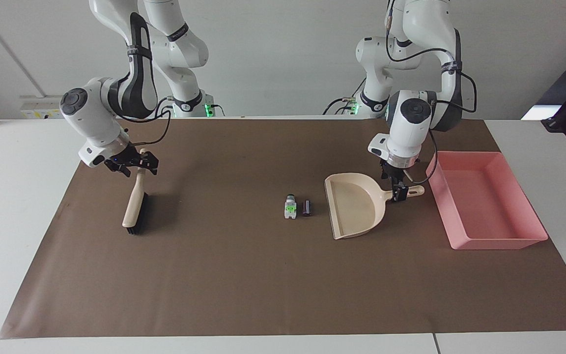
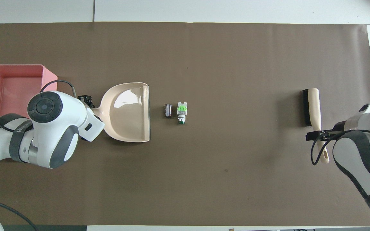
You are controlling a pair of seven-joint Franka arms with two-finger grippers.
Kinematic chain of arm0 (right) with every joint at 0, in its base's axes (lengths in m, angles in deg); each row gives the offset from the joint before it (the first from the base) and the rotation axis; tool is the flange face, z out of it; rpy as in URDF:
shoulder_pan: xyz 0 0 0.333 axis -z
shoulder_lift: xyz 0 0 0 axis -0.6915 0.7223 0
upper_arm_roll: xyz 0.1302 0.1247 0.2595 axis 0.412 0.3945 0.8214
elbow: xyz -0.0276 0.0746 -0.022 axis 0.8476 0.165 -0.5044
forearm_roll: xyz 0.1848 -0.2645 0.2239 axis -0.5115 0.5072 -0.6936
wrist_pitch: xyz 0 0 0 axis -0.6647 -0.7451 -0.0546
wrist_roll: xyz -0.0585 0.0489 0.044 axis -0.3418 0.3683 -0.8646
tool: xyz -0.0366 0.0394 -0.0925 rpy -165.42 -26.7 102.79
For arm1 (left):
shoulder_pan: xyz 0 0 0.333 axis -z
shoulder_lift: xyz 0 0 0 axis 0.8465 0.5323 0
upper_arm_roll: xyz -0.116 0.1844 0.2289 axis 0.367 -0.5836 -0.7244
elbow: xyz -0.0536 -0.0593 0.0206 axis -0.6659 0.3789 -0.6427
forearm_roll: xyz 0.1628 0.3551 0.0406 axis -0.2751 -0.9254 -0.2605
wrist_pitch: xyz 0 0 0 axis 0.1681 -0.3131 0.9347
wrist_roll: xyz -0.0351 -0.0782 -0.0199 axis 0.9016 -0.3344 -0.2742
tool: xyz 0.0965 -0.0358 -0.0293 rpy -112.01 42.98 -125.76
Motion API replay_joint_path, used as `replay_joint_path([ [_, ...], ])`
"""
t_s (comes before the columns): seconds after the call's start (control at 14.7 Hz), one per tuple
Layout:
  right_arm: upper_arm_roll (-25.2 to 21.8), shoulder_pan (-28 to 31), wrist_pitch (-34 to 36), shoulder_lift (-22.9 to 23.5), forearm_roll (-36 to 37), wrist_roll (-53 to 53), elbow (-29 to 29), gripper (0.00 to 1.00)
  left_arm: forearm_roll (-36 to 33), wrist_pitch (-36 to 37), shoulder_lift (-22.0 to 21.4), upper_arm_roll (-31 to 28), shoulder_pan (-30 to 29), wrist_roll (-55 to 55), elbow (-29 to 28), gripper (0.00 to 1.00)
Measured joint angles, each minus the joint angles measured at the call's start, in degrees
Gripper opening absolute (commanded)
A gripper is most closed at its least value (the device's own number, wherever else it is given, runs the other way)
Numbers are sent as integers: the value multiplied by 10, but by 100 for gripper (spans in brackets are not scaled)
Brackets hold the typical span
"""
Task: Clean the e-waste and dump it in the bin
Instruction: 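Lift the brush with the right gripper while the left gripper holds the dustpan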
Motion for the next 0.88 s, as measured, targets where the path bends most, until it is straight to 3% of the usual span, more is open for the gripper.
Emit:
replay_joint_path([
  [0.27,0,0,0,0,1,-1,-1,61,-1,-4,0,-1,0,-1,-2,87],
  [0.34,0,0,0,0,1,-1,-1,56,-1,-5,0,-1,0,-1,-2,70],
  [0.48,0,0,1,0,6,-1,-2,43,-1,-6,0,-2,0,-3,-2,26],
  [0.61,0,0,1,0,13,-1,-3,0,-2,-6,0,-2,0,-4,-2,9],
  [0.68,0,0,2,0,16,-1,-4,0,-2,-7,0,-2,0,-4,-1,1],
  [0.88,0,-2,12,-1,22,0,-3,0,-2,-8,0,-4,-1,-4,8,0],
])
